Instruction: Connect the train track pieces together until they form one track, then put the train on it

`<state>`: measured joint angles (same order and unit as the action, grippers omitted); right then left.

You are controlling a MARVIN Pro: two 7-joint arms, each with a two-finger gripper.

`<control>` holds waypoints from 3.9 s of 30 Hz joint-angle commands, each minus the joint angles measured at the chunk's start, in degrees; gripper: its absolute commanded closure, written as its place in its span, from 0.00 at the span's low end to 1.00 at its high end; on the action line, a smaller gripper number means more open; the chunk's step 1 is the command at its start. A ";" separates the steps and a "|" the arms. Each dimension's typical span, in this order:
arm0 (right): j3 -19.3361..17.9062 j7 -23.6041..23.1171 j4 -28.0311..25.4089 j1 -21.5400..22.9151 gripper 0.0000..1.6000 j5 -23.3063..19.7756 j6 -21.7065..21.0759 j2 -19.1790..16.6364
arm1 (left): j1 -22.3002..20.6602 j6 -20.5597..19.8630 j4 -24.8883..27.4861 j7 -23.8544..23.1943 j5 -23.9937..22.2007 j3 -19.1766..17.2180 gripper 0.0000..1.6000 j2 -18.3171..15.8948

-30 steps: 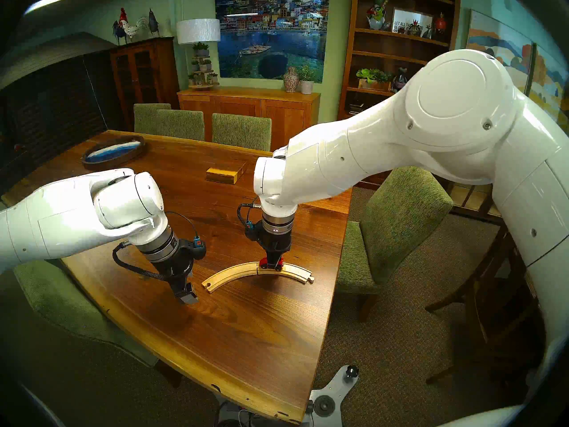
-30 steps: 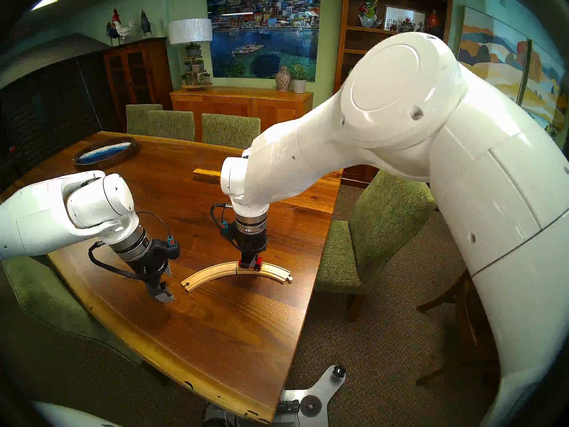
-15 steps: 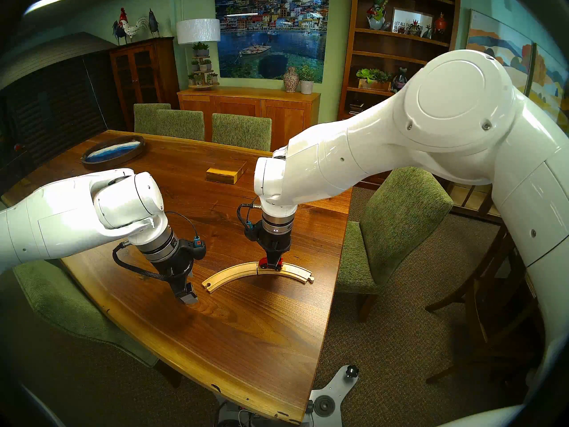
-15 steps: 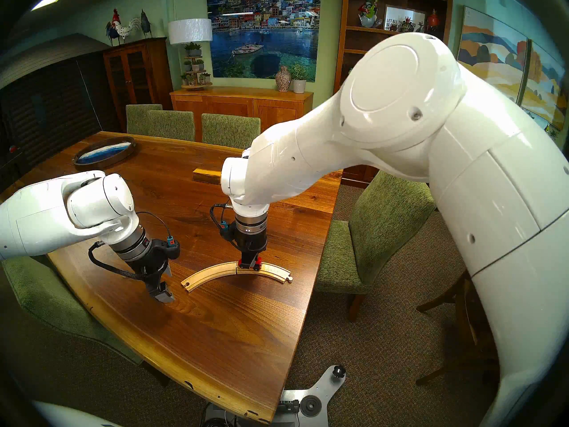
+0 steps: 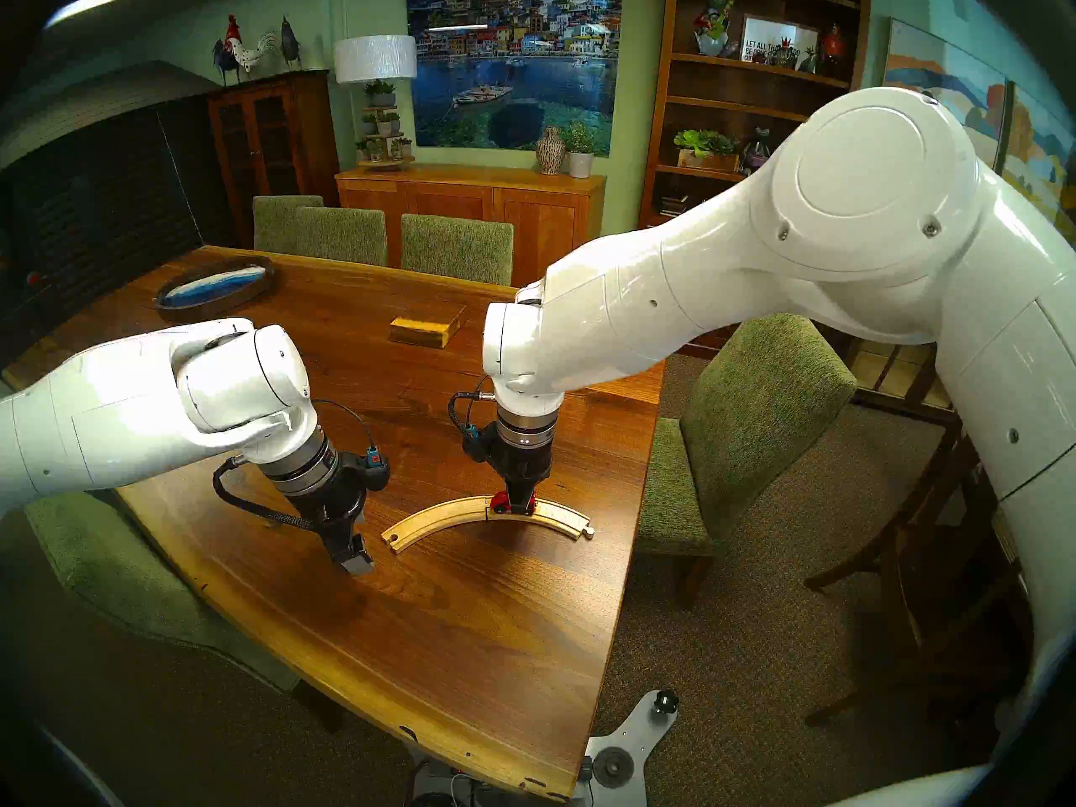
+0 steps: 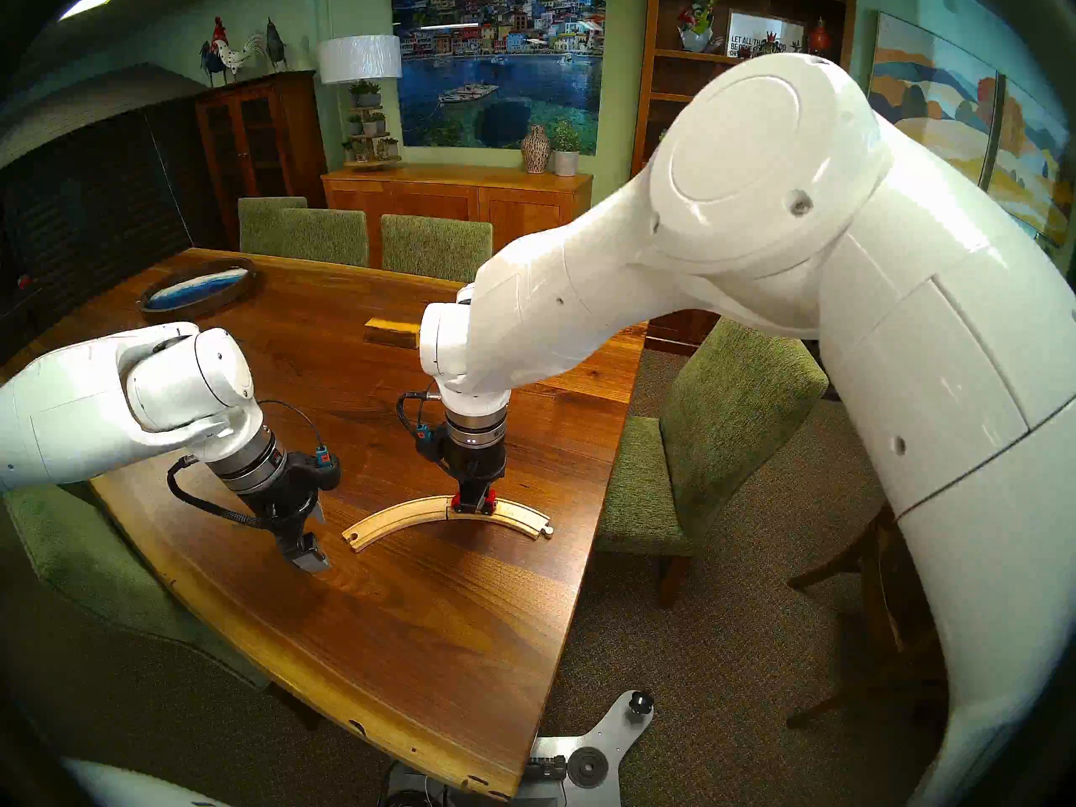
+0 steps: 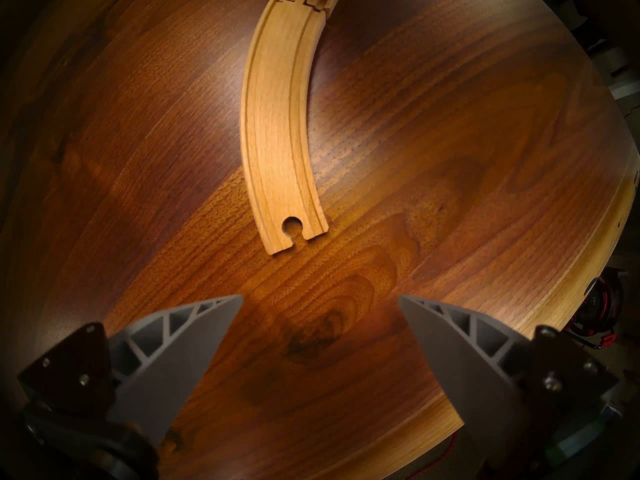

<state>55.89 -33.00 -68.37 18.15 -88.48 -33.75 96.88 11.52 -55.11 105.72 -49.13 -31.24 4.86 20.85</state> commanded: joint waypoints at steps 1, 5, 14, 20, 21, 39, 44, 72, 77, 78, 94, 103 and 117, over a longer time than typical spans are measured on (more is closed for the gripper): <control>0.06 -0.52 0.74 1.00 0.65 0.33 -0.18 -0.06 | -2.02 0.11 -0.12 -0.34 0.14 -1.19 0.00 0.01; 0.07 -0.77 1.01 0.94 0.00 0.40 -0.22 0.04 | -2.01 0.11 -0.12 -0.33 0.14 -1.20 0.00 0.01; -0.08 -0.94 0.95 1.37 0.00 0.44 -0.54 0.04 | -1.99 0.11 -0.12 -0.31 0.12 -1.20 0.00 0.00; -0.06 -0.61 -0.48 2.56 0.00 0.21 -1.23 -1.03 | -1.96 0.11 -0.12 -0.27 0.10 -1.21 0.00 -0.02; -0.02 -0.55 -0.76 2.74 0.00 0.17 -1.33 -1.28 | -1.96 0.11 -0.12 -0.27 0.10 -1.21 0.00 -0.02; 0.45 2.29 -5.25 5.49 0.09 -1.22 -2.01 -5.99 | -1.87 0.11 -0.14 -0.18 0.05 -1.24 0.00 -0.07; 0.52 2.66 -4.75 4.90 0.41 -1.44 -1.56 -6.24 | -1.91 0.11 -0.13 -0.21 0.07 -1.23 0.00 -0.05; 0.78 -0.78 -0.29 2.67 1.00 -0.43 -0.11 -3.93 | -1.98 0.11 -0.12 -0.30 0.12 -1.21 0.00 0.00; 0.60 -1.67 1.01 2.32 1.00 -0.36 -0.15 -3.22 | -1.98 0.11 -0.12 -0.29 0.11 -1.21 0.00 -0.01; 0.55 -1.97 1.37 2.19 1.00 -0.35 -0.07 -3.09 | -1.98 0.11 -0.12 -0.29 0.11 -1.21 0.00 -0.01; 0.45 -6.98 7.63 -0.71 1.00 0.24 0.98 -0.08 | -2.00 0.11 -0.12 -0.32 0.13 -1.20 0.00 0.01; -0.21 -9.15 8.45 -0.95 1.00 0.10 2.73 -0.01 | -1.99 0.11 -0.12 -0.30 0.12 -1.20 0.00 0.00; -1.92 -10.86 7.75 -1.24 1.00 -0.87 7.54 -2.62 | -1.98 0.11 -0.12 -0.30 0.12 -1.21 0.00 0.00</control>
<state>55.06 -43.47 -61.04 15.77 -88.91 -27.98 96.00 11.52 -55.11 105.72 -49.13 -31.24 4.86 20.85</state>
